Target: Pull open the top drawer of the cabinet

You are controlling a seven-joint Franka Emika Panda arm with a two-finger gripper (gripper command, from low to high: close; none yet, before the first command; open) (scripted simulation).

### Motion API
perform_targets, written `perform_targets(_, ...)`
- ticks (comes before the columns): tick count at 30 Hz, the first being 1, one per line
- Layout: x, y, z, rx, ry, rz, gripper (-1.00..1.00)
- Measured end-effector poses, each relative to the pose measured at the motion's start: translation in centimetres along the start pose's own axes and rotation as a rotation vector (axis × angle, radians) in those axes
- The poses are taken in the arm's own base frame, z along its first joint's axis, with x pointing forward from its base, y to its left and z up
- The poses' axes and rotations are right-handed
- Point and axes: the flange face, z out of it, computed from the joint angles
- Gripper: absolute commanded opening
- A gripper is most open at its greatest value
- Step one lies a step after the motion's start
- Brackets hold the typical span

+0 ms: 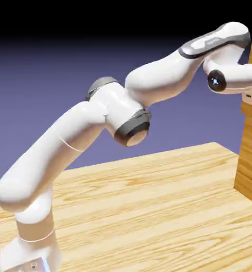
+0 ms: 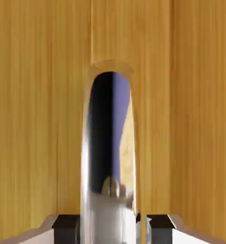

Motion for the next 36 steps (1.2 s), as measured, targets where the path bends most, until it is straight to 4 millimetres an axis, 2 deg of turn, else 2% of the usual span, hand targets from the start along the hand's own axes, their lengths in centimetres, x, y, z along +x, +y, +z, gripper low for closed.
perform_targets(27, 0.2, 0.2, -1.2, -0.004, 0.0, -0.008, -1.0)
perform_targets(36, 0.1, 0.1, -3.2, -0.002, 0.001, -0.002, -1.0)
